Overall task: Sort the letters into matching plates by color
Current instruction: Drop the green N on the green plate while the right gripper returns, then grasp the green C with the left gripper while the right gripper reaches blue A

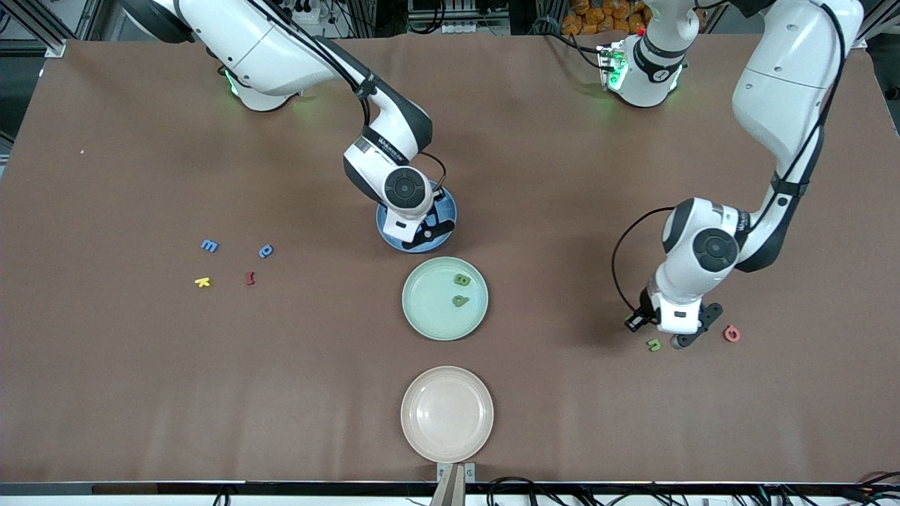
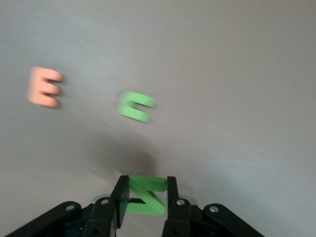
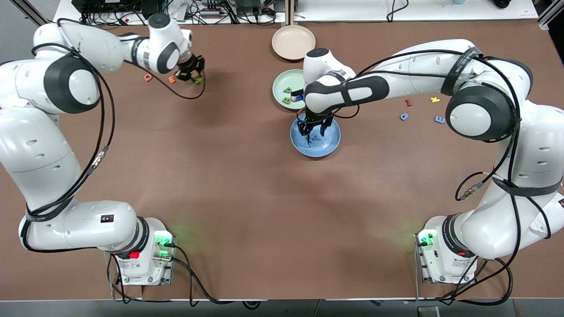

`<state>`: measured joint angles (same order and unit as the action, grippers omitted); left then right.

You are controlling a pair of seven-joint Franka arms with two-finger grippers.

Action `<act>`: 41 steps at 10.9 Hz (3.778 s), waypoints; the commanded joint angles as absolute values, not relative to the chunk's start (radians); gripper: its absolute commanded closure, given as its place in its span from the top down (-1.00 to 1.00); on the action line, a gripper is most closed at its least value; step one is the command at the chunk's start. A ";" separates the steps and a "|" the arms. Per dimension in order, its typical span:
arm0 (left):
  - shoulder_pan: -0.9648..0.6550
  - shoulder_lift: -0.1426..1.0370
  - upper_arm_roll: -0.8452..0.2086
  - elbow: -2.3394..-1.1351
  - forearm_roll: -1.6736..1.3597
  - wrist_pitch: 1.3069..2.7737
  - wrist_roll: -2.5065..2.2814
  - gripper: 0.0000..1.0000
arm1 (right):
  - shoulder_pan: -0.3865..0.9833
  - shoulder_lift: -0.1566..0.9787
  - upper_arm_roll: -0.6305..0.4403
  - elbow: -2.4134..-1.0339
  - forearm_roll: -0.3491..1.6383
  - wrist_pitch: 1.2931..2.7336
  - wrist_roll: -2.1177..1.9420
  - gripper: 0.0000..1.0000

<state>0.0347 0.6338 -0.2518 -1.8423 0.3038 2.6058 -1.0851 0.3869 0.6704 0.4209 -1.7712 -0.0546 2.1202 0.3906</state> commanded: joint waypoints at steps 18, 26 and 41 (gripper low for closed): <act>-0.450 0.764 -0.069 -1.528 0.173 2.550 -1.259 1.00 | -0.150 0.457 0.318 -1.727 -0.083 1.813 0.085 1.00; -0.164 0.792 -0.066 -1.526 0.175 2.355 -0.859 1.00 | -0.155 0.292 0.152 -1.936 -0.077 2.016 -0.081 1.00; -0.069 0.838 -0.066 -1.514 0.170 2.401 -0.509 1.00 | -0.238 0.333 0.313 -2.267 -0.107 2.373 0.339 0.45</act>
